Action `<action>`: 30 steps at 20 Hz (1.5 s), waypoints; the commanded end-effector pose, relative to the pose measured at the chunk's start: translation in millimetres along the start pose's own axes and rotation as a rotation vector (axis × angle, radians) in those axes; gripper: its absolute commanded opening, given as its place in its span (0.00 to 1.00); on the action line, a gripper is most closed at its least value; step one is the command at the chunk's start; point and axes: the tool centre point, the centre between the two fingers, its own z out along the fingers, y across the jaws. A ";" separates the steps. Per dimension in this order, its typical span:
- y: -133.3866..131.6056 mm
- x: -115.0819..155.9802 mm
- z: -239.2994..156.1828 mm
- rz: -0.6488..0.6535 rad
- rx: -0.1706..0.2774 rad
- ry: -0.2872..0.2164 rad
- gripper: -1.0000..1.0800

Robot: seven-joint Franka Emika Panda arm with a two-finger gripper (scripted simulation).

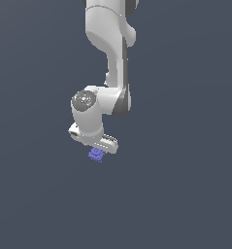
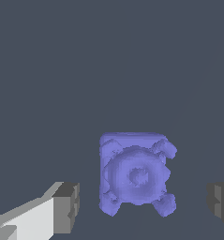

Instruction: Pick up the object and move it to a goal position.

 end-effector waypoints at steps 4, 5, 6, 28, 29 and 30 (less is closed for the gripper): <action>0.8 -0.6 22.3 0.003 0.000 0.000 0.96; 0.8 -0.7 28.4 0.004 0.000 0.000 0.96; 1.1 -0.7 33.6 0.005 0.000 0.000 0.96; -0.2 -1.2 44.6 0.007 0.000 0.000 0.00; -0.8 -2.3 42.8 0.007 0.000 0.000 0.00; -1.4 -3.7 40.7 0.007 0.000 0.000 0.00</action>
